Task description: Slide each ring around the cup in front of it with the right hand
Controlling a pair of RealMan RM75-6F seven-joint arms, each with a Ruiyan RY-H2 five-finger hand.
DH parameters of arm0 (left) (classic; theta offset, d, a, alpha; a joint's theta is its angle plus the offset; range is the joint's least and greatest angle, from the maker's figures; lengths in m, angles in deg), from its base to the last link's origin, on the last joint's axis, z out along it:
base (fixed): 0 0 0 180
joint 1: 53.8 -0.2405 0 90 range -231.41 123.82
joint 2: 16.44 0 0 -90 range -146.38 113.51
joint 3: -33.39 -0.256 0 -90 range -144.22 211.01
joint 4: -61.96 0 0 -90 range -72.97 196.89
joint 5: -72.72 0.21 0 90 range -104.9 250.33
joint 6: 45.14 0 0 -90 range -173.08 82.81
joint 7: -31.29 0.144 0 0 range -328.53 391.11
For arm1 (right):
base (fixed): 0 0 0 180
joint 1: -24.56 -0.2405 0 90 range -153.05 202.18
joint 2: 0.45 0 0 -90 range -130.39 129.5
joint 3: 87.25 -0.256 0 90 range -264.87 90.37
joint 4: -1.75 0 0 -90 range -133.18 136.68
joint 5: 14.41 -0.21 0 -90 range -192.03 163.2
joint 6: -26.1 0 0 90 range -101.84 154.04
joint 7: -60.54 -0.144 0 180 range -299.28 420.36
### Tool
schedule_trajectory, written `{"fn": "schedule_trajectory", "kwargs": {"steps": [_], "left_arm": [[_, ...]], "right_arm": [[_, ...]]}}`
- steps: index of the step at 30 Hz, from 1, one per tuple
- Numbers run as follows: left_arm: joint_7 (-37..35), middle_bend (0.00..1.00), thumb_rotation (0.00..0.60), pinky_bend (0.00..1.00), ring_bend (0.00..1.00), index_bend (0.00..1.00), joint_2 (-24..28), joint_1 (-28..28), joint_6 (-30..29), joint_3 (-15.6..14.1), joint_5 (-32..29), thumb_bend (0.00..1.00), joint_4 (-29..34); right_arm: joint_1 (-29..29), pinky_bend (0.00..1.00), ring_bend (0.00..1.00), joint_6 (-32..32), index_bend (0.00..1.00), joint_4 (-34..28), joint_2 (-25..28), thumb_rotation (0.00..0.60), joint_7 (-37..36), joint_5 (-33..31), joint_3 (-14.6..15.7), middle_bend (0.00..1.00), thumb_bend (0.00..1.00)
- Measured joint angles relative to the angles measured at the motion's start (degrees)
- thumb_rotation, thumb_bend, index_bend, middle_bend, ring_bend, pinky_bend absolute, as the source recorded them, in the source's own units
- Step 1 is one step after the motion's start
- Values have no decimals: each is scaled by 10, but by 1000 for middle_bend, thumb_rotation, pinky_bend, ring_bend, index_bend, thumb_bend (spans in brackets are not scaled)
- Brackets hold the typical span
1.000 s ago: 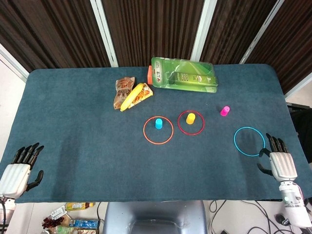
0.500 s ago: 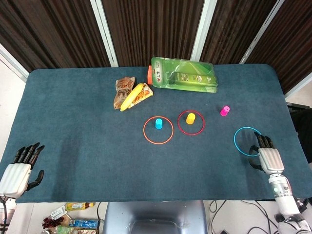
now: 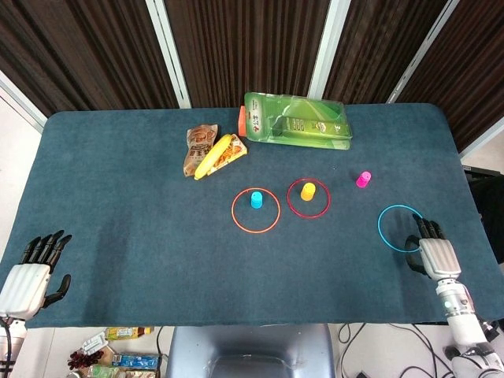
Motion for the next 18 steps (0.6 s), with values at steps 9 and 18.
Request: {"fn": "schedule_trajectory", "kwargs": {"steps": [9,18], "left_arm": [[1,0,600,0,0,0,0,2,4,1,-3,470,0],[1,0,600,0,0,0,1,2,5,-1,-3,468,2]], "right_arm": [[2,0,0,4,621,13,-6,600,-7,1,-2,73,522],[5,0,0,7,618,17,-11,600,-7,2,-3,73,521]]}}
